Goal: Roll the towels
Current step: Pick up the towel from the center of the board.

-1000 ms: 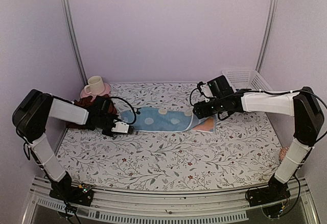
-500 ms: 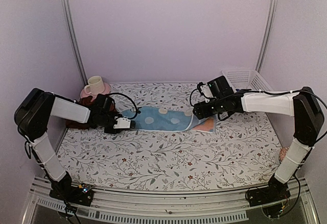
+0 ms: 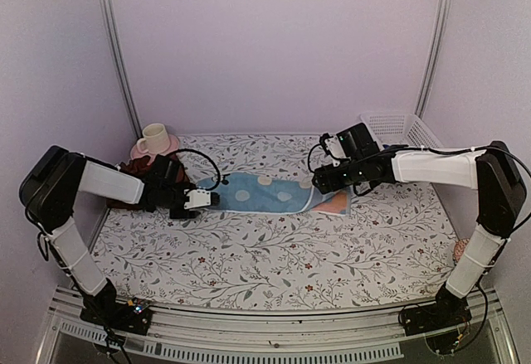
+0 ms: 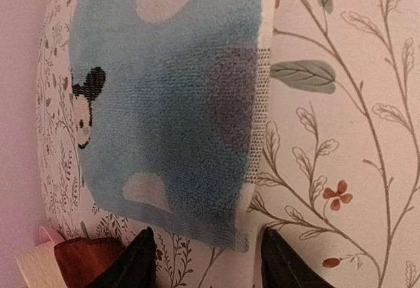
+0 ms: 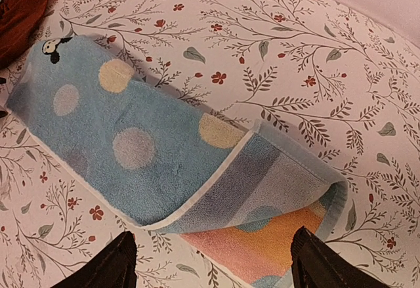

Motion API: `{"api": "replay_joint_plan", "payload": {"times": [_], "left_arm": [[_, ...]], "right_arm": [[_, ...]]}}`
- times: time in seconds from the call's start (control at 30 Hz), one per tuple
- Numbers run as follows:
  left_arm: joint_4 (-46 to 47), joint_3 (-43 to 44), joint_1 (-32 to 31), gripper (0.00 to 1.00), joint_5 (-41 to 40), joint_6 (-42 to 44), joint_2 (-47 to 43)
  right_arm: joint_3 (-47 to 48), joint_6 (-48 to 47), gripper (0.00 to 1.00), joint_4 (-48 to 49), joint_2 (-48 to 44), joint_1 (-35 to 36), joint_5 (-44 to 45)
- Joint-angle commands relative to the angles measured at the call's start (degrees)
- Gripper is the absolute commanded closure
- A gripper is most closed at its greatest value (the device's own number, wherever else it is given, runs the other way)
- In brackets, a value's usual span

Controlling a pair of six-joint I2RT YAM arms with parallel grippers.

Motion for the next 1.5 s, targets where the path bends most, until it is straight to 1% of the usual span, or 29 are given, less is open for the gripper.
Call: {"api": "replay_joint_plan", "payload": {"times": [0.0, 0.1, 0.3, 0.47, 0.67, 0.93, 1.17, 1.27, 1.37, 1.47], "left_arm": [[5.13, -4.28, -2.0, 0.44, -3.48, -3.84, -0.62], [8.81, -6.14, -2.75, 0.44, -5.85, -5.12, -1.08], [13.39, -7.99, -3.9, 0.43, -10.03, -6.93, -1.03], [15.55, -8.94, -4.72, 0.42, -10.95, -8.59, -1.43], [20.39, -9.19, -6.85, 0.42, -16.73, -11.15, 0.61], [23.13, -9.57, -7.41, 0.41, -17.59, -14.9, 1.65], [32.47, -12.05, -8.38, 0.43, -22.76, -13.47, 3.3], [36.84, -13.54, -9.11, 0.5, -24.16, -11.88, 4.13], [38.26, -13.87, -9.72, 0.68, -23.93, -11.36, 4.83], [39.36, -13.78, -10.1, 0.9, -24.14, -11.03, 6.04]], "right_arm": [[-0.89, 0.59, 0.18, 1.46, -1.75, -0.14, -0.17], [-0.89, 0.6, 0.18, 1.54, -1.53, -0.16, -0.1], [-0.85, 0.77, 0.18, 1.72, -1.01, -0.14, -0.34], [-0.8, 0.91, 0.18, 1.7, -1.13, -0.17, -0.43], [-0.97, 0.94, 0.18, 1.72, -1.05, -0.19, -0.37], [-1.0, 0.84, 0.18, 1.81, -0.79, -0.21, -0.38], [-0.99, 0.77, 0.18, 1.81, -0.7, -0.22, -0.65], [-0.76, 0.67, 0.18, 1.81, -0.53, -0.19, -0.93], [-0.63, 0.6, 0.18, 1.76, -0.2, -0.14, -1.21], [-0.62, 0.37, 0.18, 1.81, -0.08, -0.1, -1.47]]}}
